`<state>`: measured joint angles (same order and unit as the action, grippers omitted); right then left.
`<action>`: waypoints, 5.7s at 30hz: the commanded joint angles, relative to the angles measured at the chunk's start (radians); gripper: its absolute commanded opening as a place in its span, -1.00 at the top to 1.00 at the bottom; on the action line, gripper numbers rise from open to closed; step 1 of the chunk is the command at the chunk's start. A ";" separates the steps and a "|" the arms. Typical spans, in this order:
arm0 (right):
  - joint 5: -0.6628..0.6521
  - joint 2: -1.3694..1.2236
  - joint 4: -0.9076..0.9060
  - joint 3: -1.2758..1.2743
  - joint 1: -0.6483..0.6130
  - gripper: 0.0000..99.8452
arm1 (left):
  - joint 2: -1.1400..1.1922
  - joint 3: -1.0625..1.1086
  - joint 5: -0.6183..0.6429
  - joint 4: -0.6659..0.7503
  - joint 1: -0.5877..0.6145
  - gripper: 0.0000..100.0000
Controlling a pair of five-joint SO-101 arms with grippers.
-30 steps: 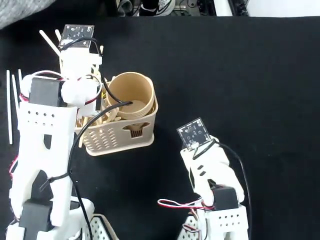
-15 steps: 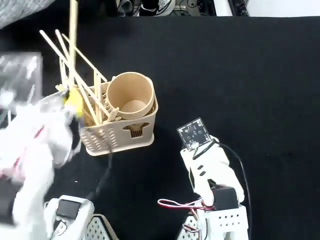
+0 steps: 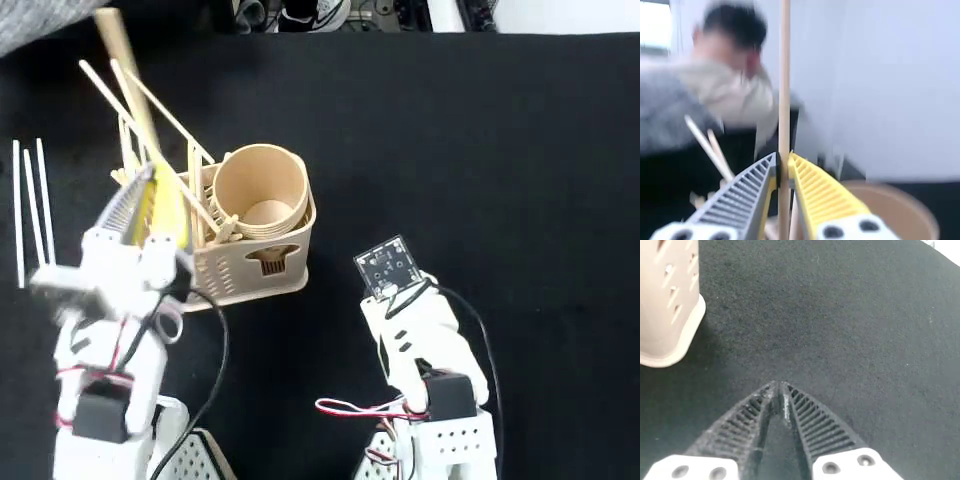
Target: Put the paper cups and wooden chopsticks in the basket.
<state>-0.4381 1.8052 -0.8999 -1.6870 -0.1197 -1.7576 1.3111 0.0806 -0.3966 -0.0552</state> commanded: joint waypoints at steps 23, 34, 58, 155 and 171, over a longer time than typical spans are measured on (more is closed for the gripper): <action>-0.009 0.081 -0.002 0.004 0.009 0.98 | 0.101 -0.348 0.120 -0.448 0.015 0.63; -0.009 0.081 -0.002 0.004 0.009 0.98 | 0.681 -0.928 0.282 -0.758 0.199 0.62; -0.009 0.081 -0.002 0.004 0.009 0.98 | 1.244 -1.253 0.193 -0.772 0.225 0.63; -0.009 0.081 -0.002 0.004 0.011 0.98 | 0.477 -0.616 0.189 -0.358 0.140 0.70; -0.009 0.081 -0.002 0.004 0.011 0.98 | 0.717 -0.878 0.075 -0.635 0.447 0.62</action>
<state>-0.4381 1.8052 -0.8999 -1.6870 -0.1197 -1.1930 0.5946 0.2186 -0.9183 0.2731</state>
